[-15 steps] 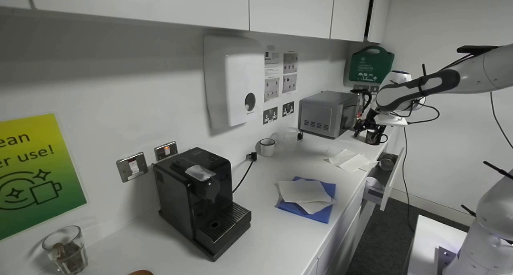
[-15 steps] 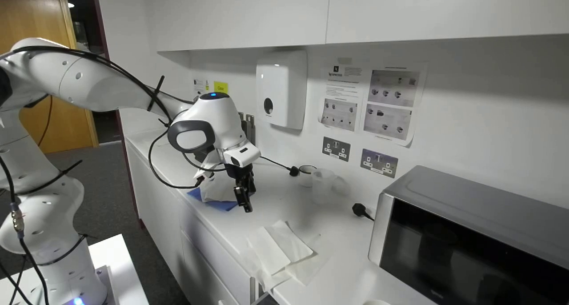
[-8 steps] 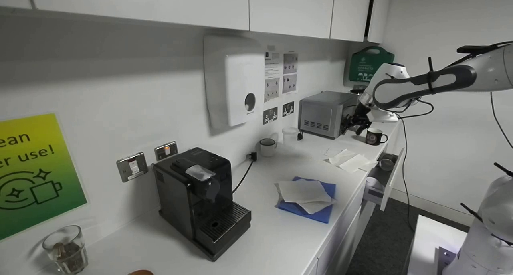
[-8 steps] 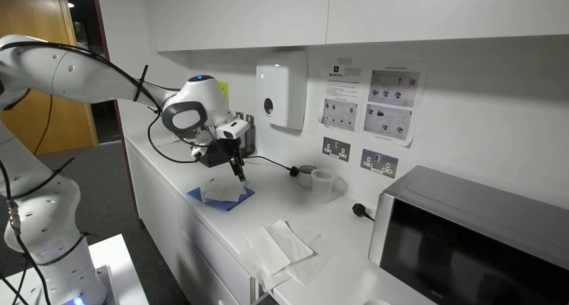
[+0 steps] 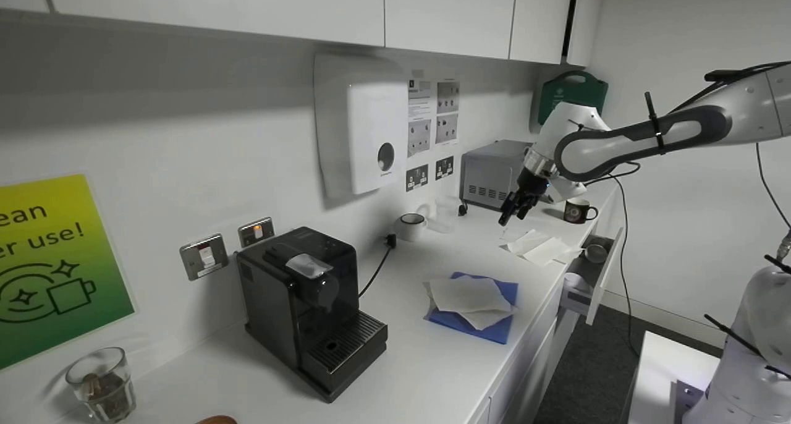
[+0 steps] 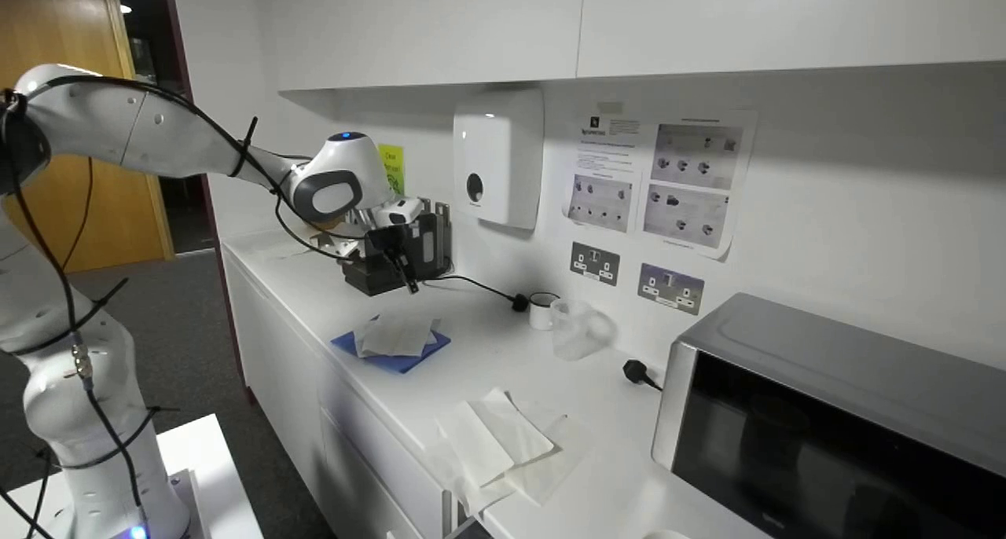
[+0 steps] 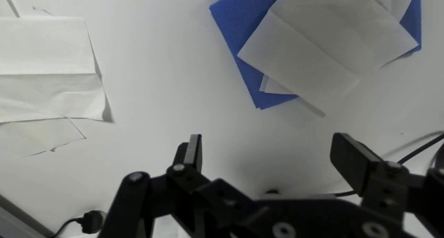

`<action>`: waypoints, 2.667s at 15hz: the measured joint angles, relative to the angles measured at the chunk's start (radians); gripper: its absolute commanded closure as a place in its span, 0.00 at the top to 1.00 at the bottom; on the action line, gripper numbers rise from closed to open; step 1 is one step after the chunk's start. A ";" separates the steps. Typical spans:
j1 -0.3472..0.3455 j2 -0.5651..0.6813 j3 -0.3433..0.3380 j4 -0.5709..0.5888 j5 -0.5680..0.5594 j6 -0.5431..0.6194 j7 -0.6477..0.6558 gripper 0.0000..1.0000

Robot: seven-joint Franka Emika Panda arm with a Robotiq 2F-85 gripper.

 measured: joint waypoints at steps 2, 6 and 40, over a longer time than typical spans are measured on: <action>0.032 0.040 -0.001 0.020 0.024 -0.010 -0.086 1.00; 0.077 0.123 0.000 0.074 0.040 -0.075 -0.256 1.00; 0.153 0.380 0.154 0.156 0.021 -0.245 -0.563 1.00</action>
